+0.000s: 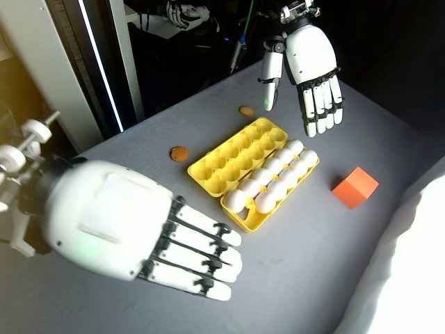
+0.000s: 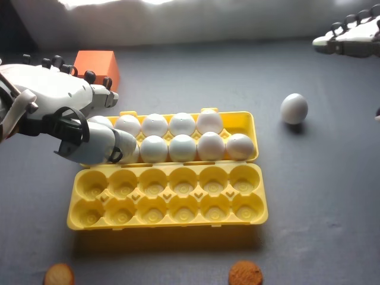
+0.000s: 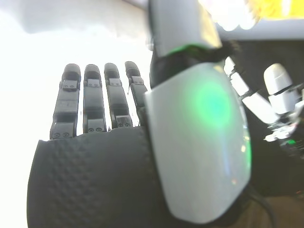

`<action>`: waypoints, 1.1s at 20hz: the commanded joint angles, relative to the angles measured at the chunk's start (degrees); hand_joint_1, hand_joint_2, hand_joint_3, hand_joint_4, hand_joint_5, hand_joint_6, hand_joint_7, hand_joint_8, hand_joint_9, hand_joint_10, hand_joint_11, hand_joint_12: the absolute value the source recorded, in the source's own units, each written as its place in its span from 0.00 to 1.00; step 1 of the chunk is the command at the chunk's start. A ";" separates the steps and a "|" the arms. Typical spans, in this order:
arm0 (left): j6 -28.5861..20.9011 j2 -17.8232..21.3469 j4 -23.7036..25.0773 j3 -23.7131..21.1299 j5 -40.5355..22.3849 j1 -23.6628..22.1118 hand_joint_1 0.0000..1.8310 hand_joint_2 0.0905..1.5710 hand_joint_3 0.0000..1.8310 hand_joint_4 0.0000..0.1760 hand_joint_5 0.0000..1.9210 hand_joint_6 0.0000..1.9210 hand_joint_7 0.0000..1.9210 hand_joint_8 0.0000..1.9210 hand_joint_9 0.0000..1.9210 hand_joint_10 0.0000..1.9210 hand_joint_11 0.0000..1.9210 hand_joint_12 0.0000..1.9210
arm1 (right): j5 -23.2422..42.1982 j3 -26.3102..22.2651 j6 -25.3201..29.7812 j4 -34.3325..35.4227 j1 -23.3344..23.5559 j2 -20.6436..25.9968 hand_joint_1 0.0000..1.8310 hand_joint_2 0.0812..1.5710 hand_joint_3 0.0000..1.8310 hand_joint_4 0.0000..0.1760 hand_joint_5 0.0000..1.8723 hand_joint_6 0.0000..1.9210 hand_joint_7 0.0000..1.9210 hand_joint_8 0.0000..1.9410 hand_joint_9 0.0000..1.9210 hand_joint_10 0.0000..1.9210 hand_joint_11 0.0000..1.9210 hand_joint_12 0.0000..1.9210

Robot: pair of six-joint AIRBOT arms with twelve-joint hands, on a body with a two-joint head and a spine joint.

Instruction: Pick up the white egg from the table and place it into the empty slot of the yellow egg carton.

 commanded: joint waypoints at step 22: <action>1.58 0.69 1.71 -0.09 0.52 -0.92 0.00 0.82 0.00 0.00 0.12 0.00 0.11 0.00 0.09 0.00 0.00 0.18 | 3.85 18.91 0.27 4.89 -1.56 -17.56 0.63 0.67 0.00 0.00 0.21 0.02 0.21 0.02 0.17 0.02 0.00 0.42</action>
